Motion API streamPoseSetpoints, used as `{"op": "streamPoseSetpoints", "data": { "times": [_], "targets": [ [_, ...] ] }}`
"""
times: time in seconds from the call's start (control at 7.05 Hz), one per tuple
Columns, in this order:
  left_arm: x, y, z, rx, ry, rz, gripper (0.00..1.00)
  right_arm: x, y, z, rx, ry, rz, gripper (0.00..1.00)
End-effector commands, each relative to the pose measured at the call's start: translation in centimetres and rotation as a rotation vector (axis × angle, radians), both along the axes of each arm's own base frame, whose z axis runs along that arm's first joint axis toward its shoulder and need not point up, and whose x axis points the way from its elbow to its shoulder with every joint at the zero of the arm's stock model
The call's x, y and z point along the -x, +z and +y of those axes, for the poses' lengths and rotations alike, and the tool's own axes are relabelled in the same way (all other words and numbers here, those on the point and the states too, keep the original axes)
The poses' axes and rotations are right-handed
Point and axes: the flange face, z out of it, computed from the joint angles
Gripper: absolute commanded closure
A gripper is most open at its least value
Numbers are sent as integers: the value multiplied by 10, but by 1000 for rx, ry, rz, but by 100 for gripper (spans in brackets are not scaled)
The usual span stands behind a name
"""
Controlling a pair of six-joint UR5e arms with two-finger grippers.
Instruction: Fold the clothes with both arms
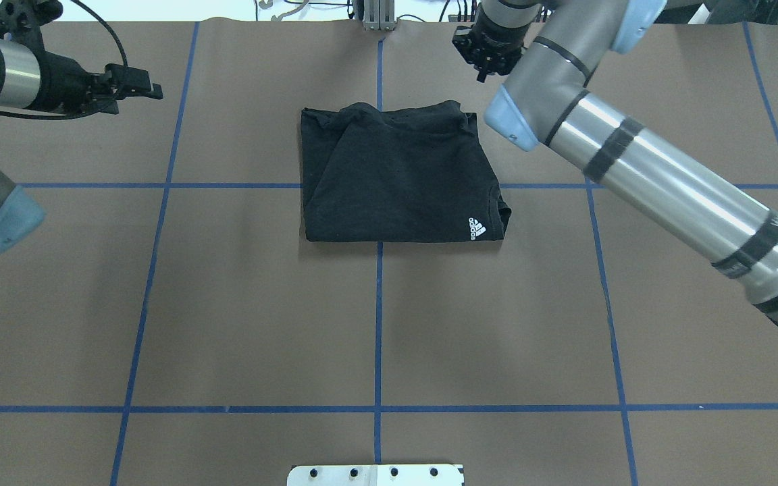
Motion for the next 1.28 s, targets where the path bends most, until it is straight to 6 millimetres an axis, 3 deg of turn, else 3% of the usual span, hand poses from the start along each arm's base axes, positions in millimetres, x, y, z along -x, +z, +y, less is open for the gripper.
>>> {"op": "streamPoseSetpoints", "data": {
  "times": [0.0, 0.14, 0.28, 0.43, 0.57, 0.71, 0.85, 0.99, 1.13],
  "targets": [
    [84, 64, 31, -168, 79, -179, 2, -137, 137, 27, -60, -130, 46, 100],
    [122, 91, 45, -230, 121, -247, 2, -213, 194, 48, -70, -172, 38, 93],
    [160, 121, 60, -262, 140, -312, 2, -263, 237, 75, -90, -206, 53, 80],
    [189, 150, 76, -265, 143, -368, 1, -301, 271, 115, -114, -242, 76, 26],
    [203, 185, 104, -273, 195, -424, 1, -325, 301, 166, -105, -271, 89, 0],
    [220, 209, 128, -258, 245, -427, 1, -350, 327, 215, -110, -310, 101, 0],
    [250, 216, 134, -225, 259, -418, 1, -377, 343, 248, -93, -301, 82, 0],
    [271, 229, 137, -210, 297, -442, 1, -395, 358, 270, -79, -299, 63, 0],
    [273, 230, 135, -144, 313, -438, 1, -401, 369, 283, -74, -315, 53, 0]
  ]
}}
